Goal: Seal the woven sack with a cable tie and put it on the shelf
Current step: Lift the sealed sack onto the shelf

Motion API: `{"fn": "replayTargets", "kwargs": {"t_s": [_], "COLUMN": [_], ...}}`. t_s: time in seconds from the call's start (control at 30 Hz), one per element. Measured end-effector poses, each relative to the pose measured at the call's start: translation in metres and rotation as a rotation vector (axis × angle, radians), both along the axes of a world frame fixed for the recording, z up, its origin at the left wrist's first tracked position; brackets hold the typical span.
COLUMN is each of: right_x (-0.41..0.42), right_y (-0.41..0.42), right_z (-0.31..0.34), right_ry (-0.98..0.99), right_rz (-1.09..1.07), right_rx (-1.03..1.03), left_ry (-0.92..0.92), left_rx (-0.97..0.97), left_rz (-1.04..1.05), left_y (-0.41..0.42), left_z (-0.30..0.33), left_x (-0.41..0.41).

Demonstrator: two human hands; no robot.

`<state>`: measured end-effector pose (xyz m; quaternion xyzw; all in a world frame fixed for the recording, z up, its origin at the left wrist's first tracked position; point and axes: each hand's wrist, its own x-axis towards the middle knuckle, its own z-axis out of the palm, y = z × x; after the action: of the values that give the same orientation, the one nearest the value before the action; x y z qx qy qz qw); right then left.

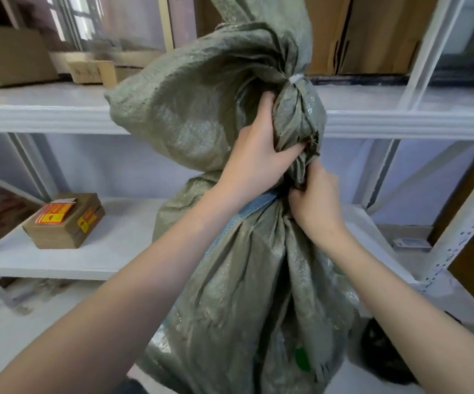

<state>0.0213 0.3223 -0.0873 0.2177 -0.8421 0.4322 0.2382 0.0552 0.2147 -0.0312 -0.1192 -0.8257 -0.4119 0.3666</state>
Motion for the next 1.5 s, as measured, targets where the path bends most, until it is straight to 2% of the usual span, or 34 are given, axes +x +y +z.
{"fn": "replayTargets", "kwargs": {"t_s": [0.2, 0.33, 0.57, 0.7, 0.73, 0.8, 0.87, 0.93, 1.1, 1.23, 1.37, 1.5], "right_x": [-0.008, -0.022, -0.052, -0.067, -0.069, -0.075, -0.079, -0.082, -0.089, -0.085, -0.059, -0.038], "right_y": [-0.009, -0.023, -0.039, -0.040, -0.041, -0.042, -0.042, -0.042, -0.029, -0.019, -0.011, -0.005], "right_z": [0.034, 0.043, -0.012, -0.014, -0.014, -0.015, -0.017, -0.018, -0.017, -0.017, -0.029, -0.066], "right_ry": [0.219, 0.272, 0.193, 0.194, 0.195, 0.199, 0.194, 0.190, 0.115, 0.068, 0.164, 0.270], "right_rz": [-0.043, -0.053, -0.016, -0.032, -0.031, -0.032, -0.033, -0.021, 0.064, 0.159, 0.053, -0.017], "right_rx": [-0.079, -0.028, 0.087, 0.125, 0.152, 0.191, 0.225, 0.266, 0.368, 0.425, 0.523, 0.760], "left_ry": [0.064, 0.021, -0.290, -0.392, -0.457, -0.560, -0.540, -0.510, -0.452, -0.516, -0.528, -0.541], "left_rx": [0.072, 0.097, -0.080, -0.109, -0.172, -0.444, -0.682, -0.765, -0.773, -0.774, -0.734, -0.731], "left_rz": [0.037, 0.028, 0.033, 0.090, 0.144, 0.306, 0.381, 0.381, 0.457, 0.528, 0.544, 0.543], "left_y": [-0.008, -0.021, -0.050, -0.059, -0.057, -0.049, -0.041, -0.037, -0.042, -0.056, -0.064, -0.064], "left_z": [0.025, 0.030, -0.019, -0.049, -0.057, -0.078, -0.100, -0.117, -0.126, -0.127, -0.126, -0.124], "left_x": [-0.002, -0.004, -0.010, -0.005, -0.002, 0.006, 0.011, 0.007, -0.017, -0.033, -0.046, -0.056]}}
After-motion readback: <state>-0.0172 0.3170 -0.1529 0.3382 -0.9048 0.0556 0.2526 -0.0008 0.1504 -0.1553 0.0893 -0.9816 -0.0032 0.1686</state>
